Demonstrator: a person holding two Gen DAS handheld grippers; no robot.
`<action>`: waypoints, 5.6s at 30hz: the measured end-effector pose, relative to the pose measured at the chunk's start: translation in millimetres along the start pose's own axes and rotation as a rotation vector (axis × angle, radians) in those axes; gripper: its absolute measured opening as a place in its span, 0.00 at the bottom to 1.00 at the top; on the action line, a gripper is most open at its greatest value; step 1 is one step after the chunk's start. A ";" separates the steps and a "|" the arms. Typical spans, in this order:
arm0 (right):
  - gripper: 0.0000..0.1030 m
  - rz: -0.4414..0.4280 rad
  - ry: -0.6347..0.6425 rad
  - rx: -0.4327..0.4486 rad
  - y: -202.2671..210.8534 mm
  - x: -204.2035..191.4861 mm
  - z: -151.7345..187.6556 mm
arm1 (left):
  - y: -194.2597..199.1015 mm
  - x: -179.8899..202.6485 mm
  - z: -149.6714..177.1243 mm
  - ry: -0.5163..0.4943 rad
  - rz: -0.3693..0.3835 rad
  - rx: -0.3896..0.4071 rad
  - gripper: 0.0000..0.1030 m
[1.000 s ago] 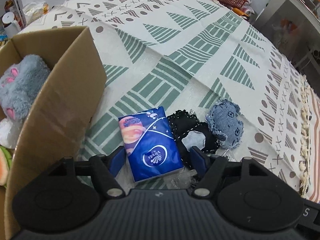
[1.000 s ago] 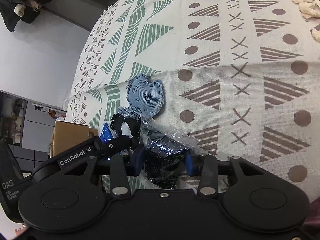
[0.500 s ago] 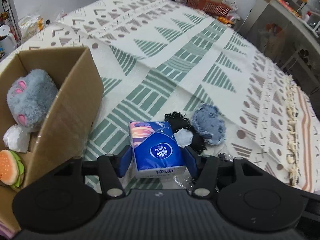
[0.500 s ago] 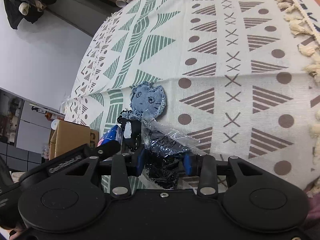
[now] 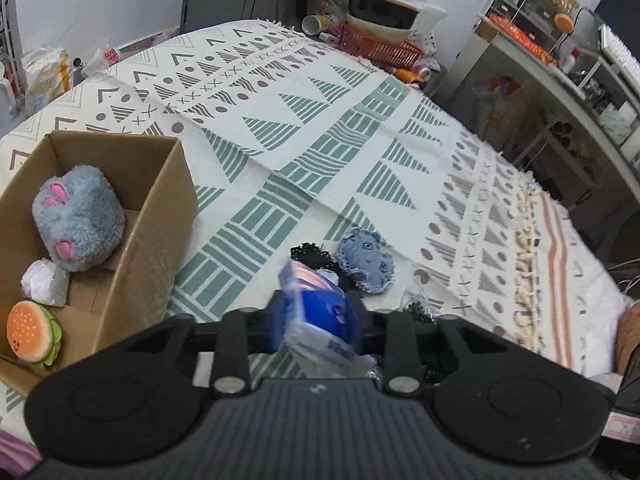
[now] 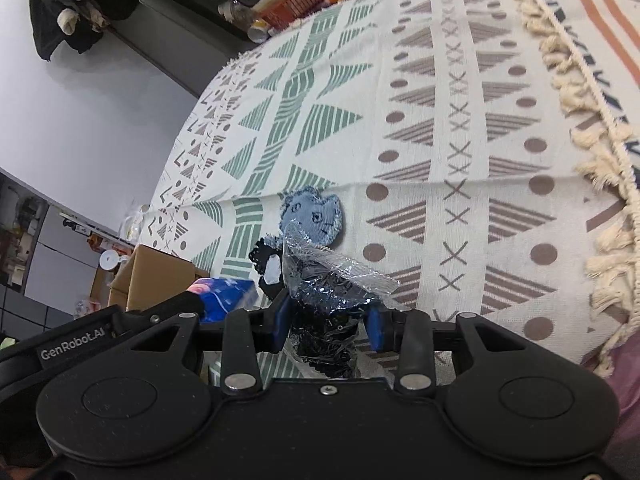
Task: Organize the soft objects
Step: 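Grasp the blue tissue pack with the left gripper while the right gripper grasps the black sparkly bag, then carry the tissue pack with the left gripper while the right gripper carries the bag toward the box, then open the left gripper over the box while the right gripper drops the black bag in, then move the left gripper to the black-and-white patch while the right gripper approaches the denim plush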
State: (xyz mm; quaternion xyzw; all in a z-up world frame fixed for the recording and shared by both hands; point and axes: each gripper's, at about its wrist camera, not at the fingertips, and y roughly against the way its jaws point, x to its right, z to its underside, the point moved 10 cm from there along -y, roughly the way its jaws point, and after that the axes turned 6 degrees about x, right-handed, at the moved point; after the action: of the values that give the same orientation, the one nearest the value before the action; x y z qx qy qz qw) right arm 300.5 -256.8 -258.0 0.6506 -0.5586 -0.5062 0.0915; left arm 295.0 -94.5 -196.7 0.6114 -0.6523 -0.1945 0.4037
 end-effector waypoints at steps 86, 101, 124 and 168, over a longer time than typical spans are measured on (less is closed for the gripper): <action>0.36 -0.002 0.170 0.174 39.0 -132.9 2.2 | 76.0 -93.5 -39.9 0.141 0.018 0.143 0.18; 0.36 -0.058 0.178 0.128 -1.1 -177.7 13.1 | 44.4 -158.7 -38.6 0.282 -0.065 0.075 0.18; 0.48 -0.118 0.185 0.092 -43.4 -221.7 6.2 | 37.0 -179.0 -43.8 0.381 -0.090 0.061 0.34; 1.00 0.015 0.168 0.127 21.8 -48.1 -40.2 | 29.1 -46.5 -37.2 -0.001 -0.103 0.151 0.86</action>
State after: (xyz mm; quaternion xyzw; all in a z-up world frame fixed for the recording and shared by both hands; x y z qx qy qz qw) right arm 323.8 -243.1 -197.4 0.6911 -0.5847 -0.4130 0.1003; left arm 301.3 -36.0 -166.1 0.6729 -0.6328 -0.1654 0.3455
